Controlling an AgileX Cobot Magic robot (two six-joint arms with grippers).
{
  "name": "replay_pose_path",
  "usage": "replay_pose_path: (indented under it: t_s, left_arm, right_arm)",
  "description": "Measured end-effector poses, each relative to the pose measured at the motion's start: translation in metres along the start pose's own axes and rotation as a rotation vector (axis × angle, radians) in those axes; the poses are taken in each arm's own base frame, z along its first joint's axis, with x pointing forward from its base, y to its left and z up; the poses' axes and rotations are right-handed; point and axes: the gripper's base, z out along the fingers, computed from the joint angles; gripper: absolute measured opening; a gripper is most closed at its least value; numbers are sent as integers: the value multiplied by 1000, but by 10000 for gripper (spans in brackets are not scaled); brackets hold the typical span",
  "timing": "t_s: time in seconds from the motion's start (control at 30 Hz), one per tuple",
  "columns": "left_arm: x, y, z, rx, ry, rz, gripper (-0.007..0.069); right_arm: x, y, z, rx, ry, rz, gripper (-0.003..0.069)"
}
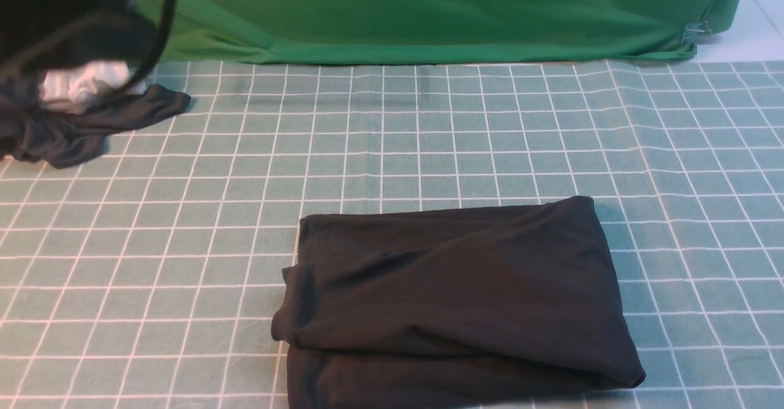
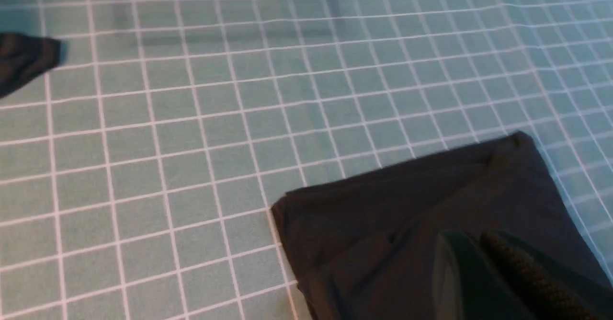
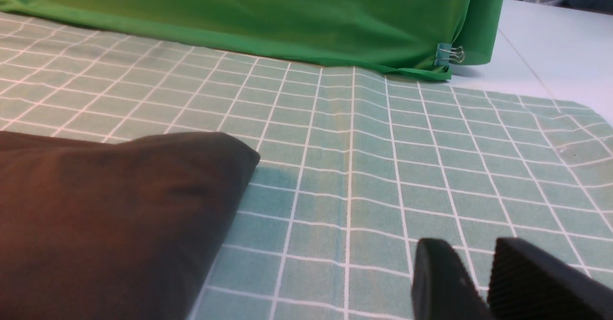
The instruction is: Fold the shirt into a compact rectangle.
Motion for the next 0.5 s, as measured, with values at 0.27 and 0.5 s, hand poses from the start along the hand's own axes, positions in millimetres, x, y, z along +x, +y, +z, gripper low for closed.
replay_pose_path:
  t_s: [0.27, 0.5]
  left_arm:
    - [106, -15, -35, 189, -437, -54, 11]
    - [163, 0, -23, 108, -549, -37, 11]
  right_arm:
    - [0, 0, 0, 0, 0, 1, 182]
    - [0, 0, 0, 0, 0, 1, 187]
